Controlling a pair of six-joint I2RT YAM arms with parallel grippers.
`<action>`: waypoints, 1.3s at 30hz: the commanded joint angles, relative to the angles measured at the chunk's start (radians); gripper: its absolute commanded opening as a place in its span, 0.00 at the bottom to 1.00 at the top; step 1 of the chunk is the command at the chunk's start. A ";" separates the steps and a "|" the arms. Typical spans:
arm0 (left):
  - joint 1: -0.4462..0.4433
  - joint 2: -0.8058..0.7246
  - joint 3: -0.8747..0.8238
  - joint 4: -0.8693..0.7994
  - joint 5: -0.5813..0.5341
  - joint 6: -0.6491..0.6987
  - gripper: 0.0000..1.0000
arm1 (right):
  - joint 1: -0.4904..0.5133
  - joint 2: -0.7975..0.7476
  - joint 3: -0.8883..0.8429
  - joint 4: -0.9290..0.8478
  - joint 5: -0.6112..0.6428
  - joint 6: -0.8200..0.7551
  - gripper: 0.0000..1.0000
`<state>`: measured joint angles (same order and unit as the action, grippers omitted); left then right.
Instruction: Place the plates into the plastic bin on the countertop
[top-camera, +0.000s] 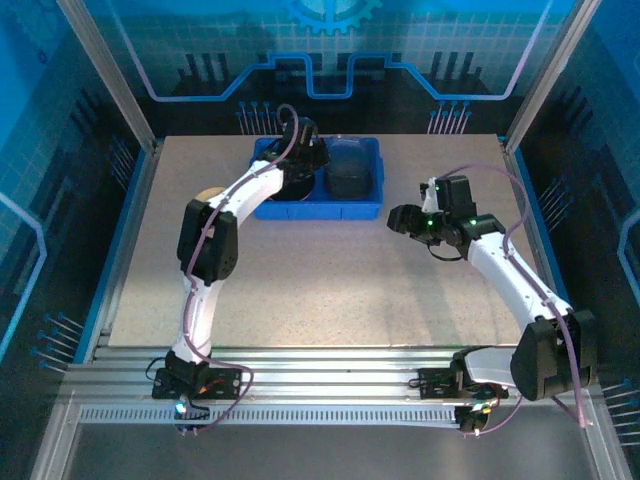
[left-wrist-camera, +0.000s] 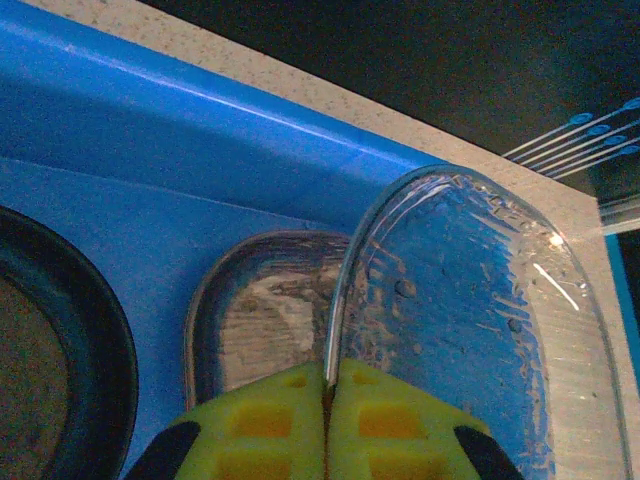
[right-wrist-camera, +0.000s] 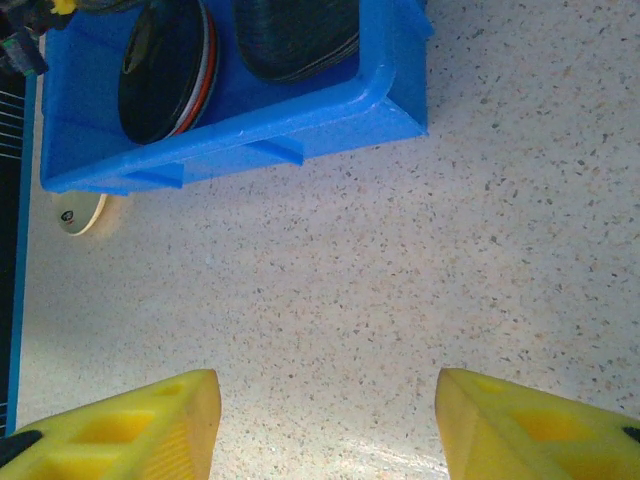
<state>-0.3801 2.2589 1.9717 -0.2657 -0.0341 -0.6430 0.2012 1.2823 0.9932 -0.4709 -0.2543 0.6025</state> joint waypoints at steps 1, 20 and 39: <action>-0.009 0.047 0.071 -0.097 -0.087 -0.043 0.00 | -0.020 -0.030 -0.018 0.002 -0.008 0.000 0.60; -0.037 0.191 0.246 -0.187 -0.086 -0.032 0.49 | -0.035 -0.037 -0.051 0.027 -0.030 0.010 0.60; -0.040 0.167 0.246 -0.159 -0.064 0.028 0.54 | -0.033 -0.027 -0.063 0.062 -0.051 0.029 0.59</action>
<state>-0.4129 2.4351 2.1986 -0.4370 -0.1104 -0.6331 0.1806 1.2575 0.9455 -0.4320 -0.2890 0.6220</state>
